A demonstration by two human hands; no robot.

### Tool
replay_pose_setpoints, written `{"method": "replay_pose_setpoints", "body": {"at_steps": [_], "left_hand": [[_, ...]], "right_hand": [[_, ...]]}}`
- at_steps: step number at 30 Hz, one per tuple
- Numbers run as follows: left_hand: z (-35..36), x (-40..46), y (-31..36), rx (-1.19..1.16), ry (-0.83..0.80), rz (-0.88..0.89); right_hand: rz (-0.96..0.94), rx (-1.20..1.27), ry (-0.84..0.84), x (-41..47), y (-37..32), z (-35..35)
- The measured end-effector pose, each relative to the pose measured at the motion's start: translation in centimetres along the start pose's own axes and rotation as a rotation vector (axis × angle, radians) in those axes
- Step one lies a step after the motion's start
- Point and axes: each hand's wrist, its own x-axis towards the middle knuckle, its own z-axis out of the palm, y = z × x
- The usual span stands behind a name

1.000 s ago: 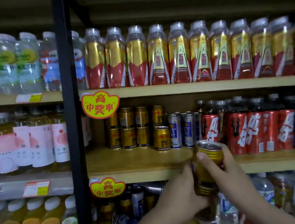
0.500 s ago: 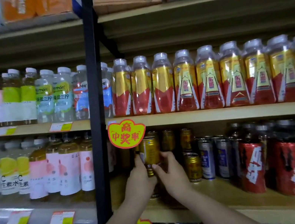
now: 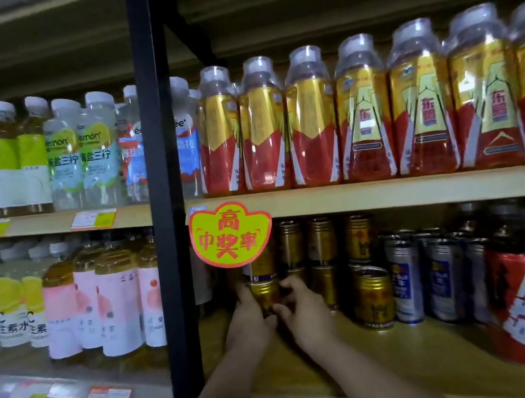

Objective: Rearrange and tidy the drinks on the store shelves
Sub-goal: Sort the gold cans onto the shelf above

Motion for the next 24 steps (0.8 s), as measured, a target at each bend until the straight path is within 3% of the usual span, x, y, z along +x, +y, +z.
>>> {"method": "replay_pose_setpoints", "body": {"at_steps": [8, 14, 18, 22, 24], "left_hand": [[-0.1, 0.3, 0.0, 0.071, 0.012, -0.032], [-0.9, -1.6, 0.7, 0.180, -0.068, -0.127], [-1.7, -6.7, 0.3, 0.120, -0.014, 0.075], [-1.0, -14.0, -2.3, 0.168, 0.405, 0.508], [0.5, -17.1, -4.8, 0.241, 0.460, 0.669]], "right_hand": [[-0.003, -0.115, 0.003, 0.6, 0.6, 0.6], [-0.066, -0.249, -0.117, -1.7, -0.8, -0.6], [-0.194, -0.338, -0.158, -6.3, -1.8, -3.2], [-0.498, -0.389, 0.026, -13.5, 0.1, -4.8], [-0.718, -0.272, 0.042, -17.6, 2.6, -4.2]]}}
